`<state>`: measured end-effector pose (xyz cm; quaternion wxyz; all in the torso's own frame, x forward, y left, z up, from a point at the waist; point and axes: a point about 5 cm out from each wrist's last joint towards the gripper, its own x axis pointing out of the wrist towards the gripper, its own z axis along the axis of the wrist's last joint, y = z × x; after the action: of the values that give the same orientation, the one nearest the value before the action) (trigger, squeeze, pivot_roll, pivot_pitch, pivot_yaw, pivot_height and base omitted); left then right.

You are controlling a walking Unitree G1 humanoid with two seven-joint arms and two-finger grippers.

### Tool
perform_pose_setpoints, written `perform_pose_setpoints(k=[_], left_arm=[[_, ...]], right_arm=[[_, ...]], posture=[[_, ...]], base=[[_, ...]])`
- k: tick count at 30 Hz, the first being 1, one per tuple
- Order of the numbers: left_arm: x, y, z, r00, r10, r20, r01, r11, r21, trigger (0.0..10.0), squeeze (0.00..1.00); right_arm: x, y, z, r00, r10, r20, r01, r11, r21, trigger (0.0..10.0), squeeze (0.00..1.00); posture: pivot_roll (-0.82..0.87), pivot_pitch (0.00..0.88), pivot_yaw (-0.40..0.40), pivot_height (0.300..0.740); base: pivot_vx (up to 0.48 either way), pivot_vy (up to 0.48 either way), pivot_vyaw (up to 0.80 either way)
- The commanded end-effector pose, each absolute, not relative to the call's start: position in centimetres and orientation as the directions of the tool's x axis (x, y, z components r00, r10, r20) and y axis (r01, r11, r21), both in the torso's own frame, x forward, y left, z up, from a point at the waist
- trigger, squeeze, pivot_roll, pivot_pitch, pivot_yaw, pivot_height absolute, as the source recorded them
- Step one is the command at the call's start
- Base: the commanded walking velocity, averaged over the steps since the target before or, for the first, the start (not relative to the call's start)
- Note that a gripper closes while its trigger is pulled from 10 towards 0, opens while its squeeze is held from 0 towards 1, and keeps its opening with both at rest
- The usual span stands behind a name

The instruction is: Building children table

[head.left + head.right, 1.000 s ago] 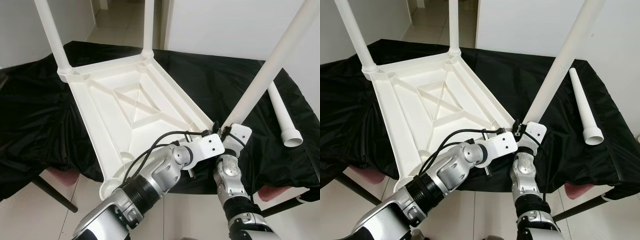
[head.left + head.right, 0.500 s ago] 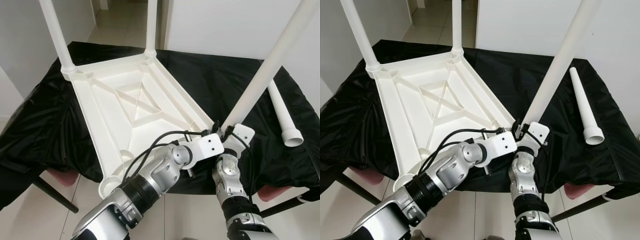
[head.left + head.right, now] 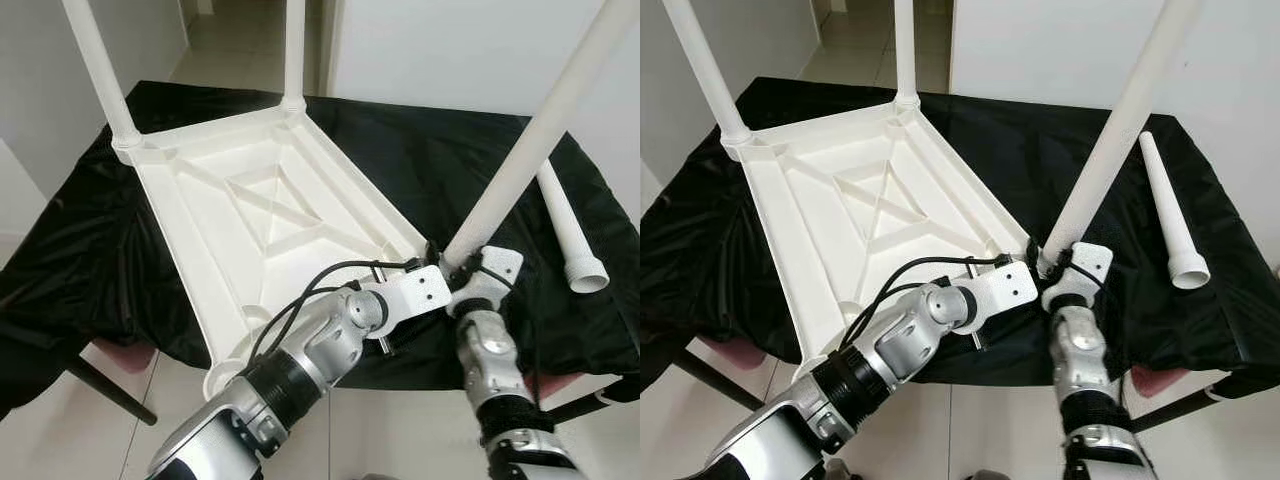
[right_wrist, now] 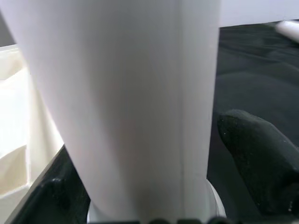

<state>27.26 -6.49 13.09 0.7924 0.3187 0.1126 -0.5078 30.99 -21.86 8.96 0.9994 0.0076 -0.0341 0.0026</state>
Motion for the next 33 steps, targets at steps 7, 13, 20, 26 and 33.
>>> perform_pose_setpoints(k=[7,13,20,26,33], left_arm=[[26.7,-7.1,12.7,0.421,-0.747,-0.514,0.891,0.235,0.389,10.0,0.00],[27.4,-6.5,12.8,0.446,-0.736,-0.509,0.881,0.261,0.394,10.0,0.00],[28.0,-5.8,12.9,0.469,-0.723,-0.507,0.870,0.281,0.405,10.0,0.00],[28.3,-5.3,12.8,0.476,-0.716,-0.510,0.867,0.283,0.411,10.0,0.00],[28.2,-5.2,12.8,0.460,-0.723,-0.514,0.878,0.286,0.384,10.0,1.00]], right_arm=[[29.6,-23.4,7.6,0.971,0.238,-0.027,-0.239,0.971,-0.019,10.0,0.00],[29.6,-25.4,8.3,0.935,0.348,-0.065,-0.353,0.931,-0.097,10.0,0.00],[29.9,-26.3,8.4,0.927,0.361,-0.099,-0.371,0.921,-0.122,10.0,0.00],[29.9,-26.2,8.2,0.914,0.389,-0.113,-0.402,0.905,-0.141,10.0,0.00],[29.8,-26.4,8.1,0.905,0.407,-0.121,-0.422,0.894,-0.148,10.0,0.00]], posture=[[-0.02,0.000,0.001,0.740],[-0.01,0.010,0.001,0.740],[-0.01,0.015,0.000,0.740],[-0.01,0.021,0.002,0.740],[-0.01,0.027,0.000,0.740]], base=[[0.000,0.000,0.00],[0.000,0.000,0.00],[0.000,0.000,0.00],[0.000,0.000,0.00],[0.000,0.000,0.00]])
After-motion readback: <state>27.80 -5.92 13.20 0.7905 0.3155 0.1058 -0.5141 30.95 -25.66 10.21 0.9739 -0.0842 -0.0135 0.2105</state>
